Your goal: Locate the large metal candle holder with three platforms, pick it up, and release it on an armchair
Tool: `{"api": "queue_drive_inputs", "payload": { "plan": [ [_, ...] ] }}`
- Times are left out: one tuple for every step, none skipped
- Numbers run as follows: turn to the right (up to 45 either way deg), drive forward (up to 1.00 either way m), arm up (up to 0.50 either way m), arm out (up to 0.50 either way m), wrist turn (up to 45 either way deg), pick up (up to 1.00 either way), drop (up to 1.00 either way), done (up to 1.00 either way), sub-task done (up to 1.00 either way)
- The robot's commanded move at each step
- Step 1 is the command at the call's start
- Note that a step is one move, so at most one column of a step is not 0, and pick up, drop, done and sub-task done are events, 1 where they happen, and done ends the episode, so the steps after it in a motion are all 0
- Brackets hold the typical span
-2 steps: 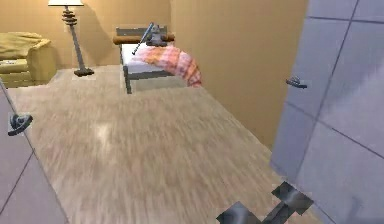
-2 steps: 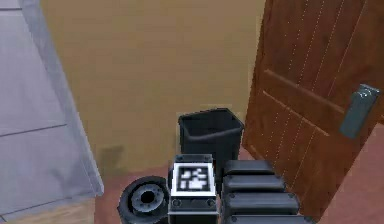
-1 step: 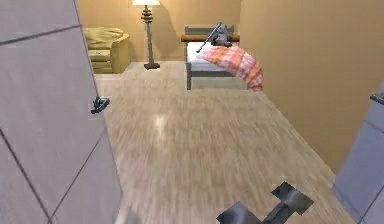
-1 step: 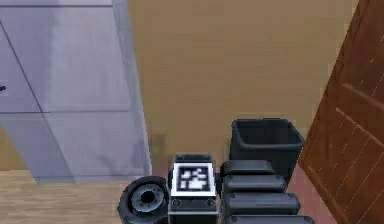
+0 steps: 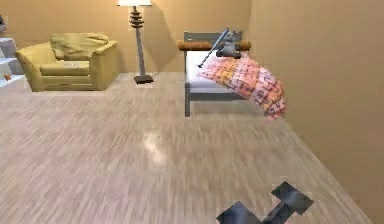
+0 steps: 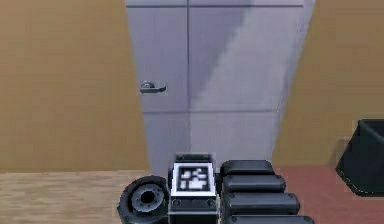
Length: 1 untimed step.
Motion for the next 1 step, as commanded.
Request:
{"api": "queue_drive_inputs", "payload": {
  "plan": [
    [0.0, 0.50, 0.00, 0.00, 0.0, 0.00, 0.00, 0.00, 0.00]
  ]
}}
